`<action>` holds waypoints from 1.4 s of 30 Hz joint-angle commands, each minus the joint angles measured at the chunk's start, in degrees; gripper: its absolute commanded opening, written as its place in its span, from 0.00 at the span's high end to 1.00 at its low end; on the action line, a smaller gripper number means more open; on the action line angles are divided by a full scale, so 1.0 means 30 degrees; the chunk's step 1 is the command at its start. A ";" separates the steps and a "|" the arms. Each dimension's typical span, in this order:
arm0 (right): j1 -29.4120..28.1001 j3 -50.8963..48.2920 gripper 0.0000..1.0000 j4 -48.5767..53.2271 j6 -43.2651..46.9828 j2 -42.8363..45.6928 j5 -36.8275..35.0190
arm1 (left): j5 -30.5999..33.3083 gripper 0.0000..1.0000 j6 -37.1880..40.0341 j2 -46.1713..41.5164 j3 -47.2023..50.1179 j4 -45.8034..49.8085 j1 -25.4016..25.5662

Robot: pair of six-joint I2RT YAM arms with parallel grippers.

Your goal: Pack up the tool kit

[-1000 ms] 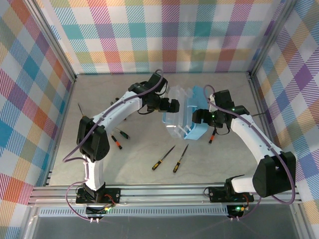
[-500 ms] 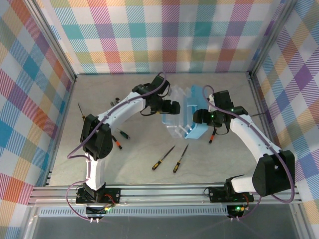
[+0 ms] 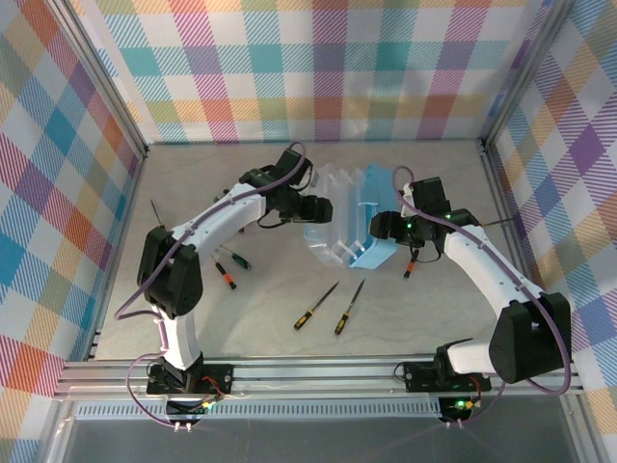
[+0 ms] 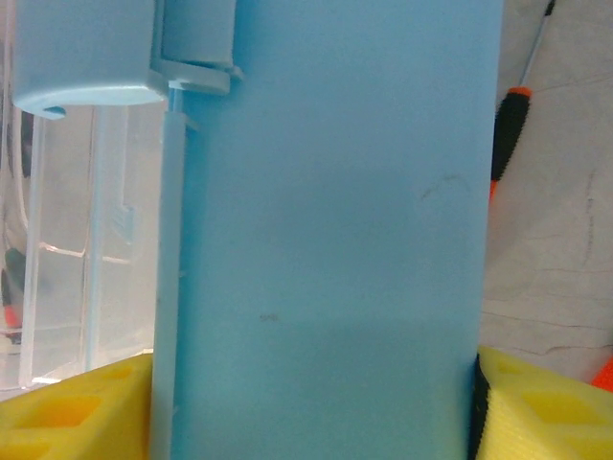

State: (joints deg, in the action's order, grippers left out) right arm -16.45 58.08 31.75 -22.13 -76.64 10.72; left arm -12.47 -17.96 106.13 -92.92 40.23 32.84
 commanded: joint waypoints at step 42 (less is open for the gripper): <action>0.2130 -0.4117 0.38 -0.8810 -0.1352 -0.3969 0.5425 | -0.1054 0.05 0.0876 -0.8682 0.5744 -0.0124 -0.4677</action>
State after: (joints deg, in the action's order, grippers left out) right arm -9.91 46.44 5.82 -27.42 -87.00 25.21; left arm -14.55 -14.00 82.52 -77.93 39.35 18.70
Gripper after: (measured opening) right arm 0.625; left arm 0.948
